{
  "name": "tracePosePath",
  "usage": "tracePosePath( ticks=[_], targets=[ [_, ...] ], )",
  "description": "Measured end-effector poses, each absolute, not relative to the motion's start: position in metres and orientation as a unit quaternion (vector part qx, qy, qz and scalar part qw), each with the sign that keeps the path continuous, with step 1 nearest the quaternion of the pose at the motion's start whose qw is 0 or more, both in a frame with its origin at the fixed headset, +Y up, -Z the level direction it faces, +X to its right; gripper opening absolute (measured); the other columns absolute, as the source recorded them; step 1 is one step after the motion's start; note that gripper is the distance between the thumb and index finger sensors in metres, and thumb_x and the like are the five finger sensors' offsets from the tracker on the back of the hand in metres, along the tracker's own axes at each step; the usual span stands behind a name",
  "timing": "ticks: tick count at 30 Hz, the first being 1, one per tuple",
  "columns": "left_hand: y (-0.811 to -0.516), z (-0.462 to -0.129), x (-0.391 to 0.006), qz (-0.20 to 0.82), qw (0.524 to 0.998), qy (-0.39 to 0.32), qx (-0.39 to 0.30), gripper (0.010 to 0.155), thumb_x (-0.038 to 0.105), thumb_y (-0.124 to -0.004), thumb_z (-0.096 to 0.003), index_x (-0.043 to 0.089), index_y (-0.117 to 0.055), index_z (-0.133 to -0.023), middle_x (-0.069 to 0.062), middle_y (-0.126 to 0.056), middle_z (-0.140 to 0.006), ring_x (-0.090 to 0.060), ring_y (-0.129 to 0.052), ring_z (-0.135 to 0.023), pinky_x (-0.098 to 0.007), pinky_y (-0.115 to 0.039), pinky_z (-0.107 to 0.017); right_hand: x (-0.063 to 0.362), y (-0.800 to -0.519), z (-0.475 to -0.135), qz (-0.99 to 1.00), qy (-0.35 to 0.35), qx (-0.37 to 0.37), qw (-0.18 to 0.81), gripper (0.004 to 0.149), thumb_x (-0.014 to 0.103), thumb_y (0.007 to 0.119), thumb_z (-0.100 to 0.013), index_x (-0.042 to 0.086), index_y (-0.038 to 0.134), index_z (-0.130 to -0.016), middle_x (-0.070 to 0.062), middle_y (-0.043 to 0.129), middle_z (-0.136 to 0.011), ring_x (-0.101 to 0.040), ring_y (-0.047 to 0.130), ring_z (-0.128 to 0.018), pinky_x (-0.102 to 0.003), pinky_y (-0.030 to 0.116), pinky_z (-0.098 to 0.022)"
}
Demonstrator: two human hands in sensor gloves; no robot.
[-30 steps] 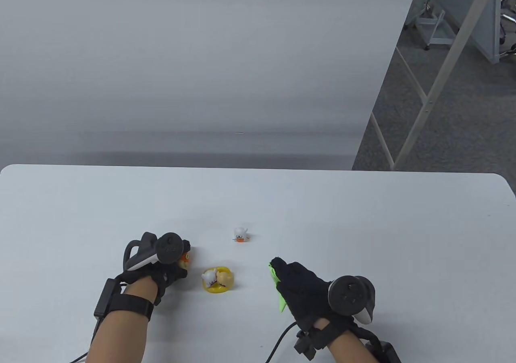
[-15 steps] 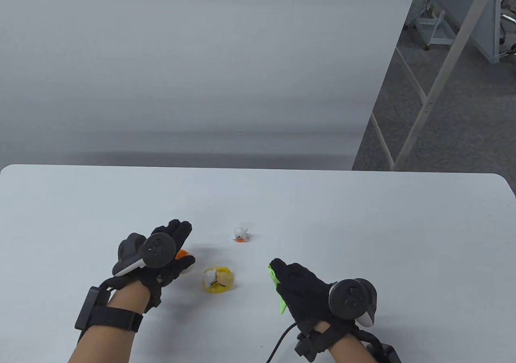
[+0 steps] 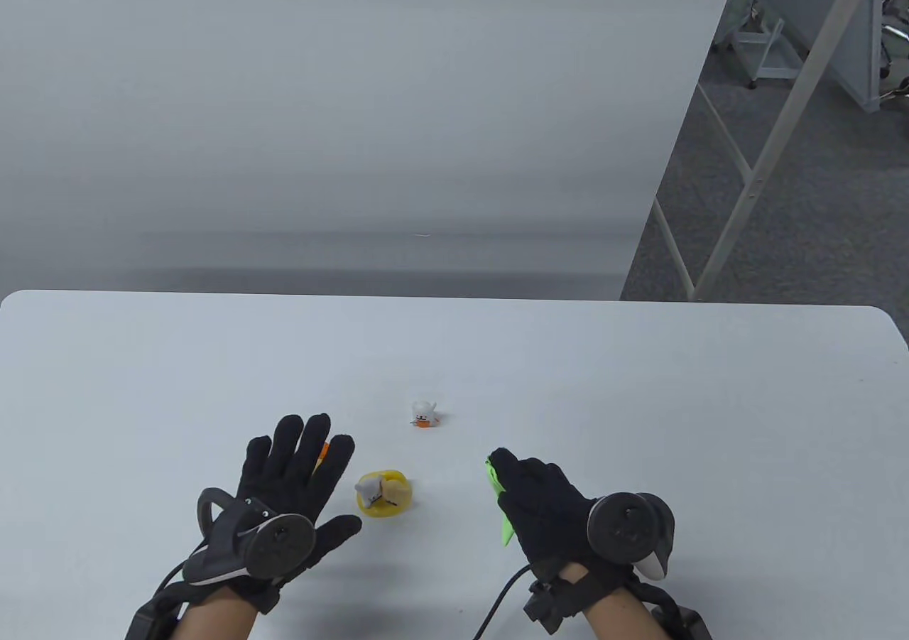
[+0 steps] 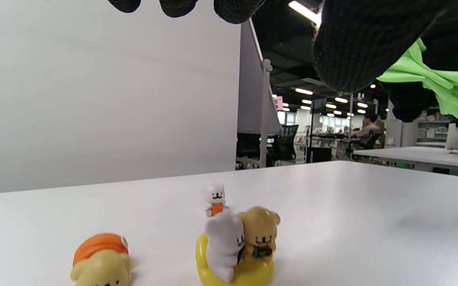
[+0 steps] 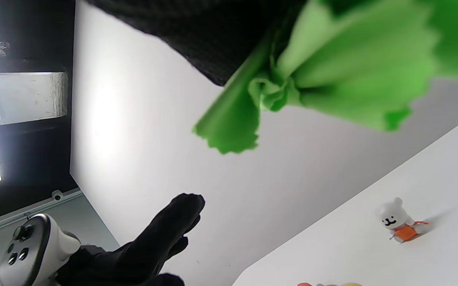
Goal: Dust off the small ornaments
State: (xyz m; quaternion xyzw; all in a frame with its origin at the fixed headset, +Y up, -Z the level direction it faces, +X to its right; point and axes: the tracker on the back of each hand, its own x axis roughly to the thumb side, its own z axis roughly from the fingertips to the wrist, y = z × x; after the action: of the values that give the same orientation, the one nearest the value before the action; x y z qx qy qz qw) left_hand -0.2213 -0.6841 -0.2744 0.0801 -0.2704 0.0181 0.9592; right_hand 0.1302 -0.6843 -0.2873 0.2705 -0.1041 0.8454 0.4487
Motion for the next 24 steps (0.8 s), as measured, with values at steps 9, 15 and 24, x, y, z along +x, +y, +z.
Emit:
tracePosePath(
  ticks=[9, 15, 24],
  targets=[
    [-0.715, -0.285, -0.219, 0.024, 0.958, -0.285, 0.022, 0.099, 0.069, -0.072, -0.0541, 0.012, -0.022, -0.119, -0.027, -0.015, -0.120, -0.067, -0.017, -0.107, -0.086, -0.028, -0.064, 0.132, -0.703, -0.291, 0.870, -0.085, 0.243, 0.420, 0.046, 0.012, 0.083, -0.055, -0.001, 0.073, -0.098, -0.042, 0.085, -0.080, -0.063, 0.078, -0.069, -0.083, 0.062, -0.053],
    [-0.723, -0.286, -0.217, 0.029, 0.956, -0.290, 0.005, 0.099, 0.069, -0.070, -0.0544, 0.012, -0.021, -0.119, -0.027, -0.013, -0.120, -0.068, -0.015, -0.106, -0.087, -0.027, -0.063, 0.133, -0.686, -0.295, 0.888, -0.118, 0.221, 0.386, 0.046, 0.012, 0.084, -0.055, 0.000, 0.074, -0.098, -0.041, 0.085, -0.081, -0.066, 0.072, -0.072, -0.084, 0.056, -0.055],
    [-0.725, -0.286, -0.215, 0.026, 0.958, -0.287, -0.007, 0.099, 0.069, -0.069, -0.0548, 0.012, -0.019, -0.118, -0.027, -0.011, -0.119, -0.067, -0.013, -0.105, -0.087, -0.025, -0.062, 0.181, -0.653, -0.347, 0.955, -0.117, 0.134, 0.237, 0.047, 0.013, 0.084, -0.055, 0.001, 0.074, -0.099, -0.041, 0.085, -0.081, -0.064, 0.074, -0.071, -0.083, 0.057, -0.055]
  ],
)
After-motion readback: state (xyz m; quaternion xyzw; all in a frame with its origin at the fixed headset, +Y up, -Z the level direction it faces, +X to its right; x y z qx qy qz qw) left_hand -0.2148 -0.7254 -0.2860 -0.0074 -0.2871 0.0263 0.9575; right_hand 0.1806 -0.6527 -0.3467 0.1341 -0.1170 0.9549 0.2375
